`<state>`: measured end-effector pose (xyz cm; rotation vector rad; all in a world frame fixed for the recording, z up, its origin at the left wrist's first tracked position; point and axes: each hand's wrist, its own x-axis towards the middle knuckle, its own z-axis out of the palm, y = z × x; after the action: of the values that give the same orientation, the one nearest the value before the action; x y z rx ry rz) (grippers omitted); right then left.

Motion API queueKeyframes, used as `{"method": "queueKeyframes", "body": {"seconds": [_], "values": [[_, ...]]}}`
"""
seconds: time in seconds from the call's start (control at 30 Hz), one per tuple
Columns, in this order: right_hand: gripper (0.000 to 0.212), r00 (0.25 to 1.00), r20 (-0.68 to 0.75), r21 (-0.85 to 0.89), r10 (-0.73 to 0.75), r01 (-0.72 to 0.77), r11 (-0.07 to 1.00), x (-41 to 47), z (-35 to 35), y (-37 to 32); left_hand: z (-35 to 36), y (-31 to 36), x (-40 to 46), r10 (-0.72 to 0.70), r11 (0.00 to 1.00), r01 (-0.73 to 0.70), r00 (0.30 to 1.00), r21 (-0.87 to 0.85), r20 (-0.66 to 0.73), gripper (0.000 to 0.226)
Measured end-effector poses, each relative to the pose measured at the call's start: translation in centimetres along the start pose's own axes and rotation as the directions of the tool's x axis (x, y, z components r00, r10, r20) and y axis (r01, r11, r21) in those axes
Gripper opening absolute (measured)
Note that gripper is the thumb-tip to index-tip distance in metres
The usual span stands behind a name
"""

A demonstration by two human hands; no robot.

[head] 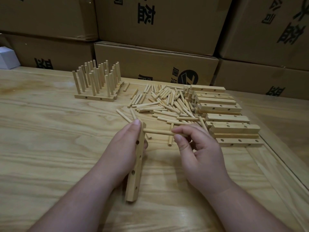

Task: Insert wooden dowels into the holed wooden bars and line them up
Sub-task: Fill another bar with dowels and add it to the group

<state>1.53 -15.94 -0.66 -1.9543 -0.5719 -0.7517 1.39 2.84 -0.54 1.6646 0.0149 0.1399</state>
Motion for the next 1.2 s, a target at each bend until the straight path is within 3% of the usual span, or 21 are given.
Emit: {"method": "queueKeyframes", "body": {"seconds": [0.33, 0.9, 1.1, 1.2], "values": [[0.014, 0.998, 0.054, -0.061, -0.036, 0.039, 0.997, 0.26, 0.00, -0.36, 0.12, 0.04, 0.00, 0.049, 0.999, -0.049, 0.995, -0.008, 0.092, 0.043], [0.018, 0.995, 0.096, -0.156, 0.033, -0.018, 0.988, 0.06, -0.06, -0.31, -0.16, -0.37, 0.22, 0.000, 1.000, -0.001, 0.992, 0.009, 0.123, 0.063], [0.017, 0.995, 0.068, -0.170, 0.075, -0.063, 0.984, -0.08, 0.43, -0.50, 0.01, -0.33, 0.16, -0.004, 1.000, 0.005, 0.995, -0.014, 0.102, 0.050], [0.018, 0.996, 0.015, -0.171, 0.086, -0.083, 0.982, -0.14, 0.53, -0.45, -0.03, -0.12, 0.01, -0.031, 0.999, 0.035, 0.990, -0.028, 0.134, 0.054]]}}
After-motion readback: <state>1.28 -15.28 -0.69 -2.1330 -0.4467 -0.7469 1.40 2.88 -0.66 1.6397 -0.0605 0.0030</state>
